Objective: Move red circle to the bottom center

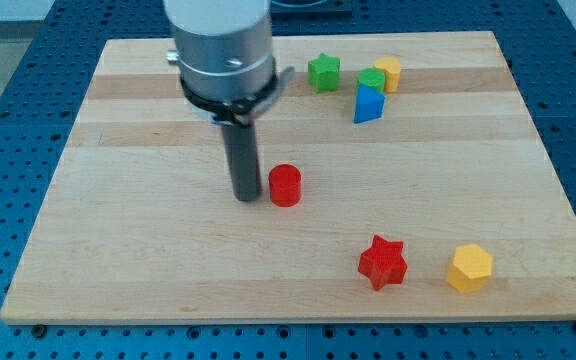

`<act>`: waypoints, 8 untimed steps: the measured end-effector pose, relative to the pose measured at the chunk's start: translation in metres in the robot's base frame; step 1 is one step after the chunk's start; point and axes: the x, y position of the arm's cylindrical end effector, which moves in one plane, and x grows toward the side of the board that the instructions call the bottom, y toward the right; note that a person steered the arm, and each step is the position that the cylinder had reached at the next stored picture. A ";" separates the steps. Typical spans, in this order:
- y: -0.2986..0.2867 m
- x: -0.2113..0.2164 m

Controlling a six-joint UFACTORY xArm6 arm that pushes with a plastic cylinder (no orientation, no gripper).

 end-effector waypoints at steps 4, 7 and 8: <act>0.065 -0.012; 0.051 0.041; 0.023 0.041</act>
